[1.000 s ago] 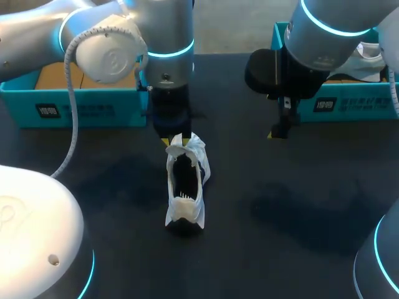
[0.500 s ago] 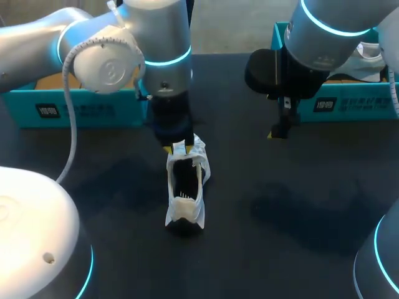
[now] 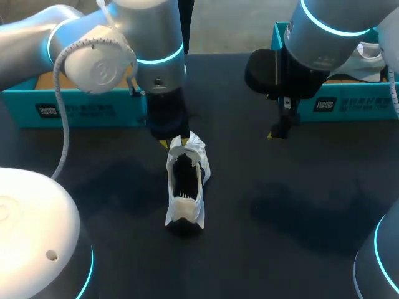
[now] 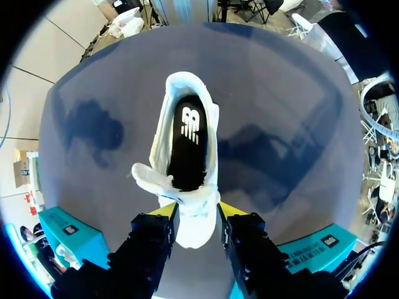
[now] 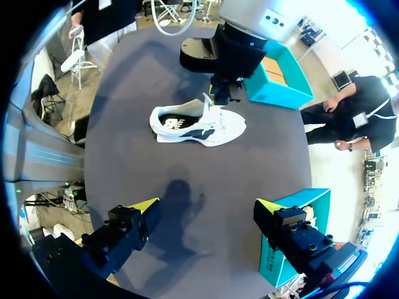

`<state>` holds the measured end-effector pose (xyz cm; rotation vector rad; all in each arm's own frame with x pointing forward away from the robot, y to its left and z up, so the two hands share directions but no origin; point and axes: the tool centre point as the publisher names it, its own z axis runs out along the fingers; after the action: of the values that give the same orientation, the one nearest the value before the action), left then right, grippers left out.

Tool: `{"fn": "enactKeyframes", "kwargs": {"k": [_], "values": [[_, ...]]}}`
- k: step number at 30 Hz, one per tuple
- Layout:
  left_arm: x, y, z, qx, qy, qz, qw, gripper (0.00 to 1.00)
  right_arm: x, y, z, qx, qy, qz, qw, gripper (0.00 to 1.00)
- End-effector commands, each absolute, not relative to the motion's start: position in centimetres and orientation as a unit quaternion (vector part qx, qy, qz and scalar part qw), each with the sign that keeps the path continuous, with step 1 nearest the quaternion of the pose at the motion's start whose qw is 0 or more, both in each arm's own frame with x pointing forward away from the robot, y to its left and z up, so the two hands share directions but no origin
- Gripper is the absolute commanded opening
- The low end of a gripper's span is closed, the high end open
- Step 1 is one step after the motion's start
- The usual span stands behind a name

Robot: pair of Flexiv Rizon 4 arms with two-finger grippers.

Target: Take the shoe out of the shoebox, open the shoe tongue, remove and reinsert the insole, then place the shoe into the shoebox

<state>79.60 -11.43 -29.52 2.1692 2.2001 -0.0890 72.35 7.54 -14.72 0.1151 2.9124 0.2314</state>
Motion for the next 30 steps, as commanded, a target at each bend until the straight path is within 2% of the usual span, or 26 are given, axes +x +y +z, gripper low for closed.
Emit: {"fn": "enactKeyframes", "kwargs": {"k": [1, 13, 30], "values": [[79.5, -11.0, -29.6, 0.701, 0.712, -0.027, 0.029, 0.4, 72.5, 7.6, -14.8, 0.039, 0.99, 0.078, 0.108, 1.0], [80.0, -10.9, -32.1, 0.687, 0.726, -0.032, 0.028, 0.4, 72.5, 7.6, -14.8, 0.039, 0.99, 0.078, 0.108, 1.0], [78.9, -12.2, -31.6, 0.669, 0.74, -0.057, 0.043, 0.37, 72.5, 7.6, -14.8, 0.039, 0.99, 0.078, 0.108, 1.0]]}}
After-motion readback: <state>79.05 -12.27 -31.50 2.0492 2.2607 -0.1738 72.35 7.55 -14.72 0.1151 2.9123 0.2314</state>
